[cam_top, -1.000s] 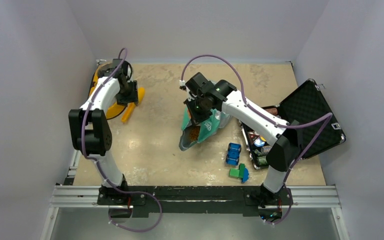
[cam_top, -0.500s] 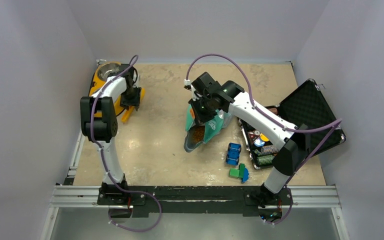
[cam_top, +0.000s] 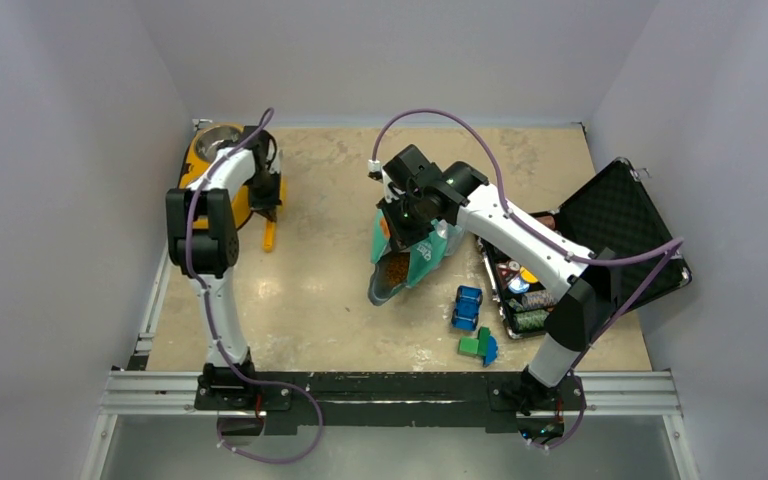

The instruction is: Serve the pet food

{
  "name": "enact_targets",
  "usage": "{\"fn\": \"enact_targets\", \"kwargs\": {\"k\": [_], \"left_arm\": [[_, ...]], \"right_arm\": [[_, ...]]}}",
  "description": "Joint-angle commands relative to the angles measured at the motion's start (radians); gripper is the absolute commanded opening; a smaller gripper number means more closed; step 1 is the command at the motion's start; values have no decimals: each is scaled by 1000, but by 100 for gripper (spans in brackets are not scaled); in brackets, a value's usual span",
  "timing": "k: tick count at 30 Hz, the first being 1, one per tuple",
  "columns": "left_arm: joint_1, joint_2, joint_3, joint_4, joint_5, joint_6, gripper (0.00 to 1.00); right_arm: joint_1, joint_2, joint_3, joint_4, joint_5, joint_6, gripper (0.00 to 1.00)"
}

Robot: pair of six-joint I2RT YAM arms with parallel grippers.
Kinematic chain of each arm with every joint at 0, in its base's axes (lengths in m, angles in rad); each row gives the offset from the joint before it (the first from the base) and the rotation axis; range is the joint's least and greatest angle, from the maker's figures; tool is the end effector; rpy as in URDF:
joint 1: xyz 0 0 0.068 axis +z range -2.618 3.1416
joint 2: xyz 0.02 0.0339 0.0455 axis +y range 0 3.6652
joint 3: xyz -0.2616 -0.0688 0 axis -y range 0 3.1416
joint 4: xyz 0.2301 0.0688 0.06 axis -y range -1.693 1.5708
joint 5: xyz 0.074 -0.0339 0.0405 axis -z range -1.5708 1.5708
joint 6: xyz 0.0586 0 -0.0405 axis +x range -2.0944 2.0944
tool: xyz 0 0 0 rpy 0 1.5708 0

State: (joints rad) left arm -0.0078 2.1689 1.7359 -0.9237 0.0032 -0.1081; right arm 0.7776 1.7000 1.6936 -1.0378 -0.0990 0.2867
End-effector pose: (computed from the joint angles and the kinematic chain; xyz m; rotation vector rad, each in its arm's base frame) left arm 0.4295 -0.0035 0.1580 -0.1463 2.9243 -0.0229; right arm 0.2458 0.2502 0.3171 -0.6900 2.6065 0.4838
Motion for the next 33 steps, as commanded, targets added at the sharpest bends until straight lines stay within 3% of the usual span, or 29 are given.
{"fn": "enact_targets", "kwargs": {"k": [1, 3, 4, 6, 9, 10, 11, 16, 20, 26, 33], "left_arm": [[8, -172, -174, 58, 336, -111, 0], [8, -266, -328, 257, 648, -210, 0], [8, -303, -437, 450, 840, -315, 0], [-7, -345, -689, 1069, 1052, -683, 0], [-37, -217, -885, 1903, 1123, -1210, 0], [-37, -147, -915, 2135, 1108, -1408, 0], [-37, -77, -920, 2309, 1101, -1501, 0], [-43, -5, -937, 2270, 1104, -1396, 0], [-43, -67, -965, 2021, 1085, -1196, 0], [-43, -143, -933, 1611, 1017, -889, 12], [-42, -145, -882, 1427, 966, -749, 16]], "right_arm": [[-9, -77, 27, 38, -37, 2, 0], [-10, -89, 13, 45, -37, 1, 0], [-10, -94, 10, 48, -37, 0, 0], [-9, -98, 14, 50, -38, 0, 0], [-9, -101, 25, 49, -38, -4, 0], [-9, -104, 27, 46, -39, -4, 0], [-9, -109, 25, 49, -40, -4, 0], [-8, -123, 2, 53, -47, -3, 0], [-6, -129, -1, 54, -47, 1, 0], [-5, -134, -12, 54, -48, 1, 0], [-4, -141, -16, 55, -44, -2, 0]]}}
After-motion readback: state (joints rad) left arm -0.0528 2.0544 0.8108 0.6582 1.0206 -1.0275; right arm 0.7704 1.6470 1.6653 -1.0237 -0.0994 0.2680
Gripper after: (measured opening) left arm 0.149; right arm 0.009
